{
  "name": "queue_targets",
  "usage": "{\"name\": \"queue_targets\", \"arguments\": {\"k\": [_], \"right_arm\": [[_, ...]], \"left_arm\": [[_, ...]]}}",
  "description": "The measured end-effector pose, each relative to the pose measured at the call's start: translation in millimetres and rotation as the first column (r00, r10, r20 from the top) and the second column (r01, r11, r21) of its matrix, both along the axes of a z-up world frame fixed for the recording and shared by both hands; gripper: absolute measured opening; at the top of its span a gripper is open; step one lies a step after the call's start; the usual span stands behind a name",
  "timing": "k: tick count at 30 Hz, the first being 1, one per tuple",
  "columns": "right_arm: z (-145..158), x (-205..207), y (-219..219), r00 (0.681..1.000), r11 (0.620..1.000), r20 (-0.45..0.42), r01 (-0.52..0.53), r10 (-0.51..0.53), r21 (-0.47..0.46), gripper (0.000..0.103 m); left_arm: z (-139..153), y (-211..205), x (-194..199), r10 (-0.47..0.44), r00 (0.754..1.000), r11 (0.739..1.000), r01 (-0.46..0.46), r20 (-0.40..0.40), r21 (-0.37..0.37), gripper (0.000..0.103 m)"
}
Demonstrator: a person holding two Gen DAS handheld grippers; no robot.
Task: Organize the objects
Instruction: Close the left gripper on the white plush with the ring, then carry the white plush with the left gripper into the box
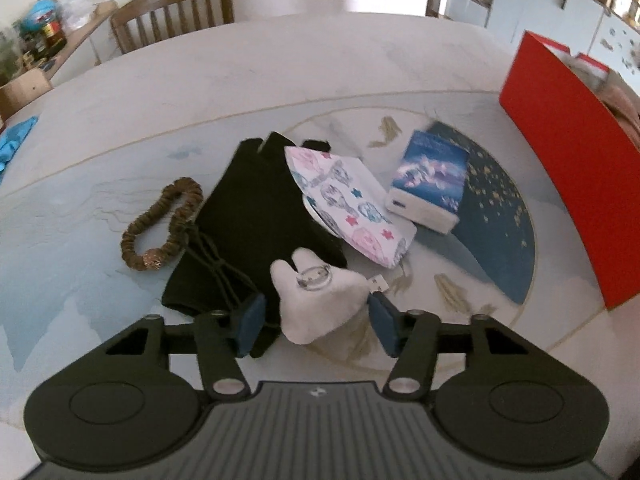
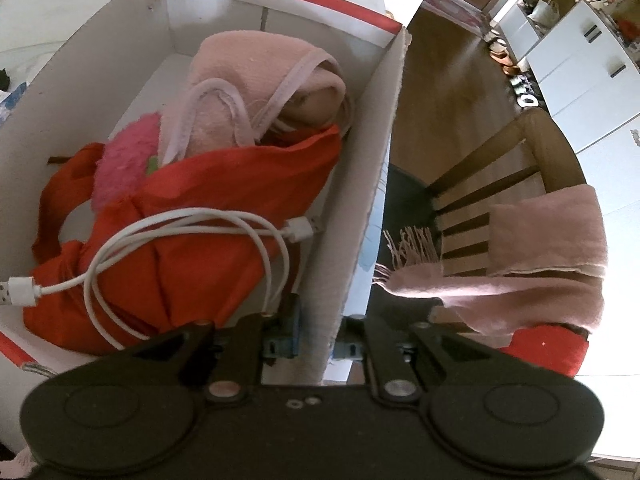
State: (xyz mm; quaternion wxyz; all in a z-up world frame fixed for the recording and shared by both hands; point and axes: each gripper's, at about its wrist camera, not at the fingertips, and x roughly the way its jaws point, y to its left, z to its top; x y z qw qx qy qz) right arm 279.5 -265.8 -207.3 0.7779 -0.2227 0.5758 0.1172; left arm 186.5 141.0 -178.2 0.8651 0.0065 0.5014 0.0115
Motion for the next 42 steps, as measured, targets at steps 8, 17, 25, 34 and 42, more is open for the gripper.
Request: {"name": "queue_targets", "arguments": {"k": [8, 17, 25, 34, 42], "right_arm": [[-1.2, -1.6, 0.8, 1.000, 1.000, -0.001, -0.022, 0.022, 0.002, 0.012], [0.1, -6.5, -1.9, 0.998, 0.998, -0.001, -0.063, 0.063, 0.030, 0.010], [2.8, -7.2, -8.4, 0.994, 0.991, 0.006, -0.110, 0.110, 0.077, 0.008], [3.4, -10.8, -14.8, 0.987, 0.981, 0.019, -0.162, 0.161, 0.103, 0.009], [2.3, -15.6, -16.9, 0.985, 0.979, 0.027, -0.175, 0.173, 0.106, 0.009]], "left_arm": [[-2.4, -1.9, 2.8, 0.028, 0.999, 1.000, -0.028, -0.016, -0.008, 0.041], [18.2, -17.7, -8.1, 0.085, 0.996, 0.996, -0.086, -0.005, -0.008, 0.039], [62.6, -55.8, -15.4, 0.055, 0.998, 0.997, -0.052, 0.045, -0.053, 0.039], [102.9, -123.7, 5.8, -0.111, 0.986, 0.991, 0.119, 0.122, -0.056, 0.039], [119.6, -178.9, 37.6, -0.257, 0.955, 0.964, 0.265, 0.146, -0.031, 0.039]]}}
